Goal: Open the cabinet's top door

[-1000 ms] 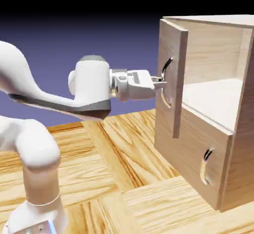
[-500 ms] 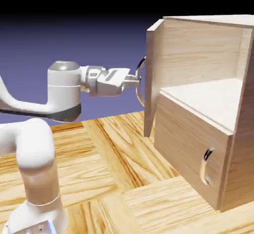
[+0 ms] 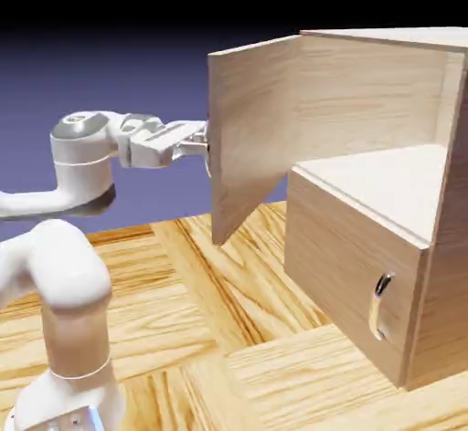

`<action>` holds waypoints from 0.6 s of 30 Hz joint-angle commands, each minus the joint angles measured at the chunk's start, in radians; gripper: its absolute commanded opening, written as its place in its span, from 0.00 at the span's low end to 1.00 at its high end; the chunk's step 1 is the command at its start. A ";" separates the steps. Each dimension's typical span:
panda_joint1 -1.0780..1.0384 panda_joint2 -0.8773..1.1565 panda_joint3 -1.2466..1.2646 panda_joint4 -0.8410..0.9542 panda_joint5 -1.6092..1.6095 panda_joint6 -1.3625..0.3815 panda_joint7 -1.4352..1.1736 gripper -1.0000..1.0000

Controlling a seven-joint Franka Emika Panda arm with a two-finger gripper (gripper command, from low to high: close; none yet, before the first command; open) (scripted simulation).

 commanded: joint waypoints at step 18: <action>-0.300 0.216 0.571 0.551 0.465 -0.639 0.007 0.00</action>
